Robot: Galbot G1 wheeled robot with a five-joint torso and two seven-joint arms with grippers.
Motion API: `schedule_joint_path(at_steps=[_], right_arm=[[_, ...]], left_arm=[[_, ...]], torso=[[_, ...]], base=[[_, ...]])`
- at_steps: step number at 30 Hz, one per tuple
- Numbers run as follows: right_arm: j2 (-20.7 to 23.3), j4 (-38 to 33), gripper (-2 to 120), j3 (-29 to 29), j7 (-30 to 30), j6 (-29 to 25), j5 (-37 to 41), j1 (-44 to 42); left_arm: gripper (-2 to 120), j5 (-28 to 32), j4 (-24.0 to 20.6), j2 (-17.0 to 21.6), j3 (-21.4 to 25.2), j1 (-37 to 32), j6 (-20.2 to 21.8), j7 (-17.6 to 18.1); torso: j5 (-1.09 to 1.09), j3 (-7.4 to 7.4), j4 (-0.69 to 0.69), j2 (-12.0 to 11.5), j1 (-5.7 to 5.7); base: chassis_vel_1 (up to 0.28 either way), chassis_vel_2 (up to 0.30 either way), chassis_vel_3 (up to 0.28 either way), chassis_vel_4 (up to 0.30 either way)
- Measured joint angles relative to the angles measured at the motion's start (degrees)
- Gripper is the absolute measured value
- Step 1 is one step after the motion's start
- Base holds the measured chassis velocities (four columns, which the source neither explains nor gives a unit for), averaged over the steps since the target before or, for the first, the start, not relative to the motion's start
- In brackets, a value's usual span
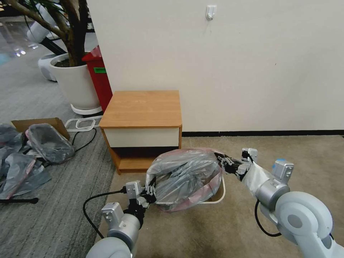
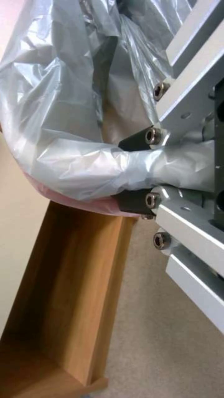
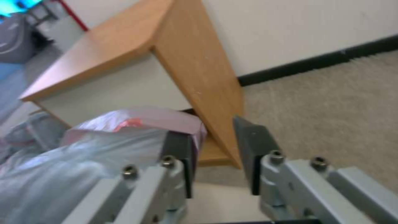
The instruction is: Pick up the garbage bag from the table and place it over the trash can.
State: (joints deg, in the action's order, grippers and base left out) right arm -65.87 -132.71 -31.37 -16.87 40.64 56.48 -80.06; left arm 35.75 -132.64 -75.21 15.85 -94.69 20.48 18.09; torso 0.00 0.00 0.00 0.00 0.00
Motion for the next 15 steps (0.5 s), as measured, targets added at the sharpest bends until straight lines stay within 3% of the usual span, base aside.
schedule_joint_path(at_steps=[3, 15], right_arm=[[0.0, -0.2, 43, 0.0, -3.0, 0.0, -0.1, -0.7], [-0.2, -2.2, 84, -2.0, -4.8, -0.6, 2.9, -1.7]], left_arm=[[5, 0.5, -0.1, 0.1, 0.6, -0.2, 0.0, 0.0], [5, 1.6, -0.4, 0.5, 2.2, -0.6, 0.1, -0.1]], torso=[[0.0, 0.0, 0.0, 0.0, 0.0], [0.01, 0.0, 0.0, 0.0, 0.0]], base=[[0.0, 0.0, 0.0, 0.0], [0.0, 0.0, 0.0, 0.0]])
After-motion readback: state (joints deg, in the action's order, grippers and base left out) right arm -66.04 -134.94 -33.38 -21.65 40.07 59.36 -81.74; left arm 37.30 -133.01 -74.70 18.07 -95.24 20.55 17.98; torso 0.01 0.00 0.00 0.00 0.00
